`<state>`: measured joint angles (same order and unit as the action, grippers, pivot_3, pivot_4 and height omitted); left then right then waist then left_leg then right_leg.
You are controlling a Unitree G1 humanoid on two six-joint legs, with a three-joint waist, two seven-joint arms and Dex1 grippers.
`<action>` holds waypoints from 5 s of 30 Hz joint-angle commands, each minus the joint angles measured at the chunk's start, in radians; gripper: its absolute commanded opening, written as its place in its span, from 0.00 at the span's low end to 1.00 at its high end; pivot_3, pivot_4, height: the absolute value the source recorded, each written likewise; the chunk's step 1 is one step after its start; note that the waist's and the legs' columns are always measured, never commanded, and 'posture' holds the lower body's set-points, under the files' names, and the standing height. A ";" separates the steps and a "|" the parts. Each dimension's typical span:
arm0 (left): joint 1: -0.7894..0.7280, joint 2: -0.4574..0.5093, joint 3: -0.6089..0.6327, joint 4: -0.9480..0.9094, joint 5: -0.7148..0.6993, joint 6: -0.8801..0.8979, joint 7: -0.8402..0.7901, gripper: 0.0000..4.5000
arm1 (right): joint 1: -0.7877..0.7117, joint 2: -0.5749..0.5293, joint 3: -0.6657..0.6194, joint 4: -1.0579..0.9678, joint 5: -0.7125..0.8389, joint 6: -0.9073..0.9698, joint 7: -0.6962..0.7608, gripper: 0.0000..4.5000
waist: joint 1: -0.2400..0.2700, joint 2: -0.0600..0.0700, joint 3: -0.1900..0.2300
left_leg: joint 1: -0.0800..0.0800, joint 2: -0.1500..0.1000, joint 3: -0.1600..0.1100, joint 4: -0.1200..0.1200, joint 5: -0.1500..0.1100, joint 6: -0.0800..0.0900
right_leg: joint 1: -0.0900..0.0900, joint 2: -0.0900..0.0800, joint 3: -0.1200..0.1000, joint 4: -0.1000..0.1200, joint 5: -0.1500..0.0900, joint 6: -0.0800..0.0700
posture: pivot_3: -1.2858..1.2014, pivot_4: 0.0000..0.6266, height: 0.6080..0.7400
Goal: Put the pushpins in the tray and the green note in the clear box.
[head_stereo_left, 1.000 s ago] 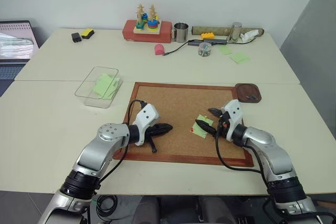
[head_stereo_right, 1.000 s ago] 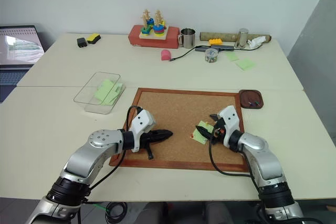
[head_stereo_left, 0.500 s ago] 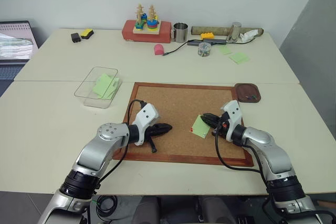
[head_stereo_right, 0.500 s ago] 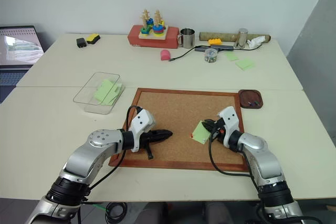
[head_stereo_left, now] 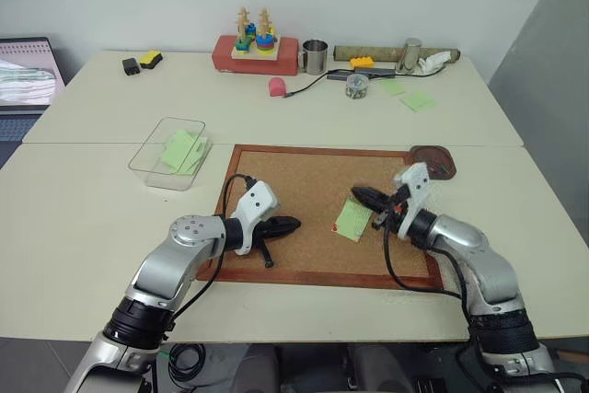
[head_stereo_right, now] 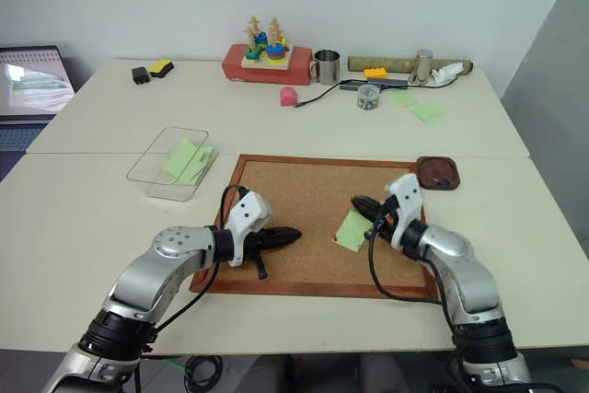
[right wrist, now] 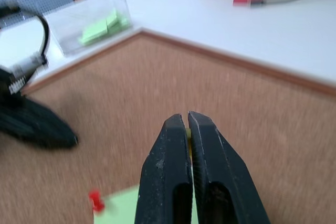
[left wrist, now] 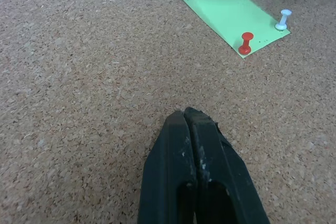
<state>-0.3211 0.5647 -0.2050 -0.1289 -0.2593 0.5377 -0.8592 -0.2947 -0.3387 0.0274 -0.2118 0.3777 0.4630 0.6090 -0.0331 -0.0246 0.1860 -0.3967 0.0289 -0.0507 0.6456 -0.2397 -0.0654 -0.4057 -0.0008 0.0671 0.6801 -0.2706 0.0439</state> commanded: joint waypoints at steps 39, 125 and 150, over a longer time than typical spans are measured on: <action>0.053 0.034 0.019 -0.045 0.015 0.003 0.023 0.00 | -0.545 -0.159 -0.251 1.116 -0.137 -0.330 -0.076 0.56 | -0.024 0.001 0.000 | 0.001 0.000 0.003 -0.001 0.000 0.000 | 0.000 0.000 0.003 0.000 0.003 -0.005 | 0.52 0.24 1.00; 0.027 0.031 0.009 -0.033 0.005 0.024 -0.002 0.00 | -0.079 -0.128 -0.074 0.114 -0.026 -0.048 -0.002 0.01 | -0.018 0.001 0.000 | 0.001 0.000 0.002 0.000 0.000 0.000 | 0.001 0.000 0.002 0.000 0.000 0.001 | 0.52 0.24 1.00; 0.048 0.038 0.025 -0.062 0.004 0.032 0.019 0.00 | -0.579 -0.184 -0.199 1.111 -0.156 -0.259 -0.071 0.48 | -0.024 0.001 0.000 | 0.001 0.000 0.003 -0.001 0.000 0.000 | 0.000 0.000 0.003 -0.001 0.003 -0.005 | 0.52 0.24 1.00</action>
<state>-0.2858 0.5905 -0.1865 -0.1833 -0.2631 0.5602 -0.8415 -0.8414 -0.5097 -0.1452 0.8976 0.2201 0.2376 0.5360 -0.0572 -0.0235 0.1857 -0.3957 0.0285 -0.0475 0.6449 -0.2397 -0.0651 -0.4055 -0.0009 0.0704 0.6795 -0.2676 0.0392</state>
